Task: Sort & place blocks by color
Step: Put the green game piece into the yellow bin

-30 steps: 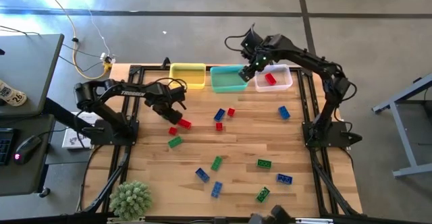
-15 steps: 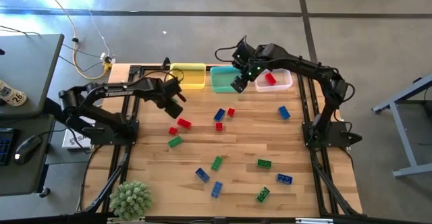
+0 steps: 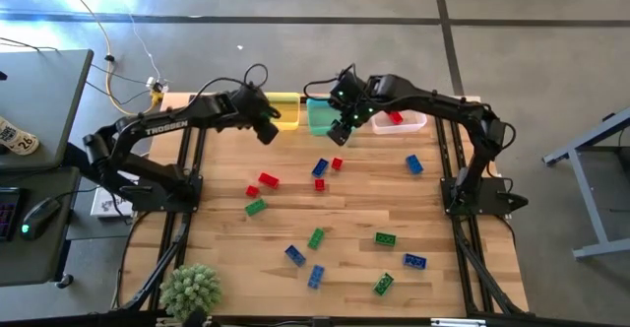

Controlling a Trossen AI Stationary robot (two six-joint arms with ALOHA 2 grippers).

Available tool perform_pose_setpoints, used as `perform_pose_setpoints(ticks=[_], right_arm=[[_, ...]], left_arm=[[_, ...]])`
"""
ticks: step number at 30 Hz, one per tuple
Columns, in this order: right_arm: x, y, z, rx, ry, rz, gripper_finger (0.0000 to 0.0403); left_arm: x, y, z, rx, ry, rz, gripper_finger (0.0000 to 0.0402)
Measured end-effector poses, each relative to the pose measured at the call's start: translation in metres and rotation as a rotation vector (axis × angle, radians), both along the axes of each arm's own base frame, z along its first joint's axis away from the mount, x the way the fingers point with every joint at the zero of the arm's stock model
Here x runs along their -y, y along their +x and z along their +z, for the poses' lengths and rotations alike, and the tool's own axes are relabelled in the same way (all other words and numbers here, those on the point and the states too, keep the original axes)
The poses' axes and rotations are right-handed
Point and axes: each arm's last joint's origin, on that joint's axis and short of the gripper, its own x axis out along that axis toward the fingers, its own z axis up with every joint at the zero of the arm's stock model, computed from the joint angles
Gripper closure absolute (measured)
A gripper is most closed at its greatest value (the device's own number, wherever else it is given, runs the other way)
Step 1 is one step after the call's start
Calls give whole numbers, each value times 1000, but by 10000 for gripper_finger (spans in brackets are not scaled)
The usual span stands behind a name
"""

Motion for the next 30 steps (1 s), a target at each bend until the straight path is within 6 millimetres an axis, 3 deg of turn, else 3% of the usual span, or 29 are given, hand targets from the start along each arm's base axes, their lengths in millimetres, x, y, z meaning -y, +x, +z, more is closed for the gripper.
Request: perform_pose_setpoints(ticks=[6,15,22,30], right_arm=[[-8,5,1,11,-32,5,189],[-15,8,1,24,-20,1,189],[-17,9,1,25,-19,6,189],[-17,9,1,26,-15,15,189]], left_arm=[[-22,5,-6,2,50,4,286],[-51,11,-47,-106,-13,6,281],[-58,14,-70,-153,-65,11,277],[-58,17,-72,-140,-72,-1,231]])
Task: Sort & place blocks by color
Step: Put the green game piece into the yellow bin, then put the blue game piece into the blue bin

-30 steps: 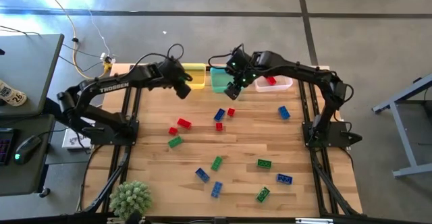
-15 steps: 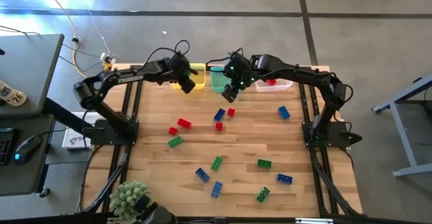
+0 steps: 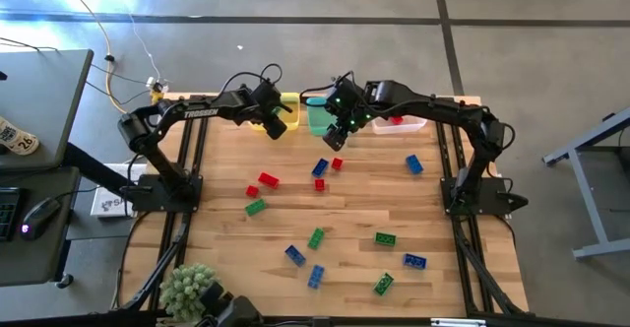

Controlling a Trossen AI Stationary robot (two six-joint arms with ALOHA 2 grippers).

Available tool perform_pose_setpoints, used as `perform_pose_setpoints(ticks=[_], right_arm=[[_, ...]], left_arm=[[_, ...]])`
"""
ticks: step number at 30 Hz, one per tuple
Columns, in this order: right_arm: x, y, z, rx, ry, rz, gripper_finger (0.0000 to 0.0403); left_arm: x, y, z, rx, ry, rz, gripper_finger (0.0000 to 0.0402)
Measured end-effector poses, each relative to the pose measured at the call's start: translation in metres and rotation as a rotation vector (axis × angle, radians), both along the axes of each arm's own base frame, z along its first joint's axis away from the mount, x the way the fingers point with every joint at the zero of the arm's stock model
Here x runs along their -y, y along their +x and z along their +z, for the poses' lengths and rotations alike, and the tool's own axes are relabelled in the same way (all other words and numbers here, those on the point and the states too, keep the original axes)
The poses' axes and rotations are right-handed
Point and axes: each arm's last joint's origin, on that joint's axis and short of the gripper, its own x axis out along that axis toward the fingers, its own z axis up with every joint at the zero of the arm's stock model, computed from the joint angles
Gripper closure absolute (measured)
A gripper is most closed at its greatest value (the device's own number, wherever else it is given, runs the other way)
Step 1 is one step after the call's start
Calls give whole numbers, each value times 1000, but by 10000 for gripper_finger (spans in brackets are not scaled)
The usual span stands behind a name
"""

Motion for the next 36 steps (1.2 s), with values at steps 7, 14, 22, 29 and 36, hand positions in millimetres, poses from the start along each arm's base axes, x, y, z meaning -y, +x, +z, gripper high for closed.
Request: perform_pose_setpoints(ticks=[7,14,22,29,36], right_arm=[[-1,0,0,4,9,25,189],[-4,1,0,22,-12,269,189],[-14,6,1,32,-166,552,189],[-25,10,1,15,-320,784,189],[-34,18,-9,2,-435,1011,189]], left_arm=[[0,0,2,0,-12,-4,185],[-5,5,31,-28,-43,-5,179],[4,3,68,-1,-184,2,179],[32,-11,106,41,-254,1,179],[72,-27,146,171,-258,32,179]])
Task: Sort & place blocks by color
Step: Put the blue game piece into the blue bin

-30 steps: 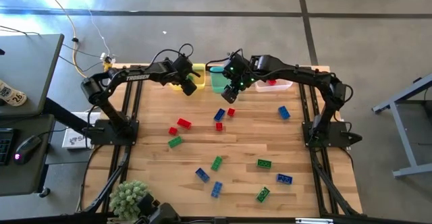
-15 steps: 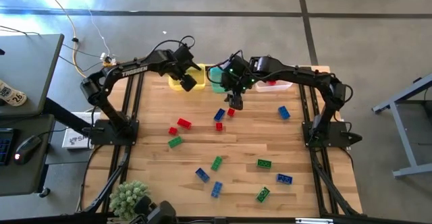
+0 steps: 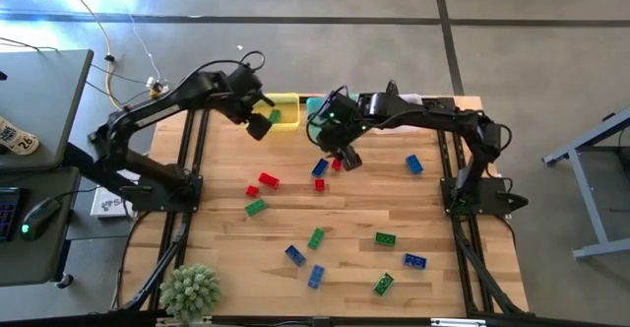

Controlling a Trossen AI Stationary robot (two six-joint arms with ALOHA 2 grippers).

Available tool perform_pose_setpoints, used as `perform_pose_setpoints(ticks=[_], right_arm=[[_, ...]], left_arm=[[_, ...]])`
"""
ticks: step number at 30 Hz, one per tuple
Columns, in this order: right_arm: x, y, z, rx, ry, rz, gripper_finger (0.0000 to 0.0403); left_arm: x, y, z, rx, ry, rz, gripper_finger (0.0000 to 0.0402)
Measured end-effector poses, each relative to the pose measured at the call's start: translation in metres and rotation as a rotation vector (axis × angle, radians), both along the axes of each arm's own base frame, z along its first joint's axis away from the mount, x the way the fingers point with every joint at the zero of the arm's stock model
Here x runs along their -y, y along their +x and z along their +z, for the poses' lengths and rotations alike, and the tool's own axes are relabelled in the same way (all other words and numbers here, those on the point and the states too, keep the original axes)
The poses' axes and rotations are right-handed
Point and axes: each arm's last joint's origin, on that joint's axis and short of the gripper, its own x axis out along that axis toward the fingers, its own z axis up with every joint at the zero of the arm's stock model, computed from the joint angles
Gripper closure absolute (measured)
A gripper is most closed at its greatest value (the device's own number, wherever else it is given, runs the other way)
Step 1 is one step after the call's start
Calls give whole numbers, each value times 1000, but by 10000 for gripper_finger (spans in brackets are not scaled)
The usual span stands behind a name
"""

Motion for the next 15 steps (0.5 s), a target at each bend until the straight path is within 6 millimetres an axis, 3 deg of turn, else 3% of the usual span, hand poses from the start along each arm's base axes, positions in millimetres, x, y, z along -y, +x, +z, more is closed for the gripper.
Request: perform_pose_setpoints(ticks=[7,15], right_arm=[[0,19,-30,-57,-51,100,189],[-2,38,-67,-123,-67,179,189]], left_arm=[[35,-14,27,149,-4,45,179],[51,-21,38,211,-3,67,179]])
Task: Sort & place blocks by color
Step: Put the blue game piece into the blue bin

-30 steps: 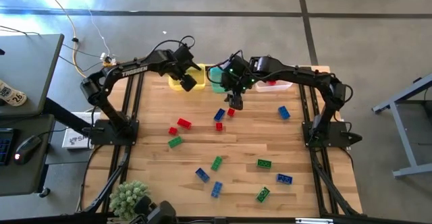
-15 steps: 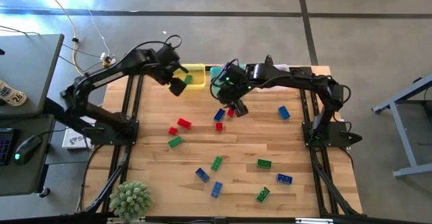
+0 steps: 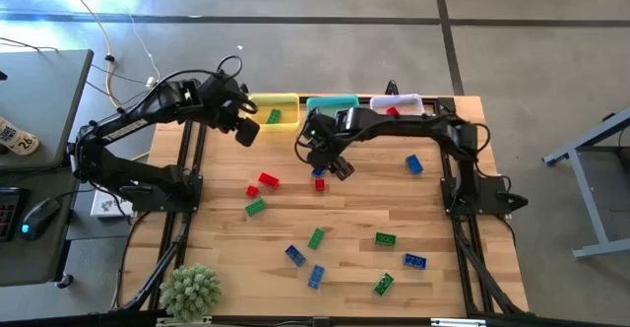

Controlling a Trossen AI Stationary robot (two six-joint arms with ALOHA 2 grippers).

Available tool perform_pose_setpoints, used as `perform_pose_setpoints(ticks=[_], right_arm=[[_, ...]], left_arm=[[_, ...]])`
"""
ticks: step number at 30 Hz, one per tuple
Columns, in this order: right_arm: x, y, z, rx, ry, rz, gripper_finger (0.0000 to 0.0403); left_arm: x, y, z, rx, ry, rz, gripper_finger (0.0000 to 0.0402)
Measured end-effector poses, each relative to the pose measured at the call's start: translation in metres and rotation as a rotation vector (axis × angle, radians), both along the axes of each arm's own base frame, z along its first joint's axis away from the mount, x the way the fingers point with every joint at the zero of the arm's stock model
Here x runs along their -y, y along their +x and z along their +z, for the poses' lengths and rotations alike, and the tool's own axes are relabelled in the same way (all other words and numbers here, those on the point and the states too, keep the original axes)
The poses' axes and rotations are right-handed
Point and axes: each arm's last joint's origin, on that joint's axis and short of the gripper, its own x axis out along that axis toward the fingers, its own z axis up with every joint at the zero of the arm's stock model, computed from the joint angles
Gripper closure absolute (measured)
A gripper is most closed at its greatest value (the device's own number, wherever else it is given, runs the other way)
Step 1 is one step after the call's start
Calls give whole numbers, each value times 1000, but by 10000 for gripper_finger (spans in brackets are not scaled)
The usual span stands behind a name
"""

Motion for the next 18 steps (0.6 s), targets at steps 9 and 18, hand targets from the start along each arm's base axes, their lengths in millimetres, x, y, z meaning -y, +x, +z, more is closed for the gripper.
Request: perform_pose_setpoints(ticks=[9,18], right_arm=[[5,14,-43,-95,-20,31,189],[8,22,-75,-158,-60,21,189]], left_arm=[[5,3,0,5,-8,-16,179],[5,3,0,-1,2,-3,179]])
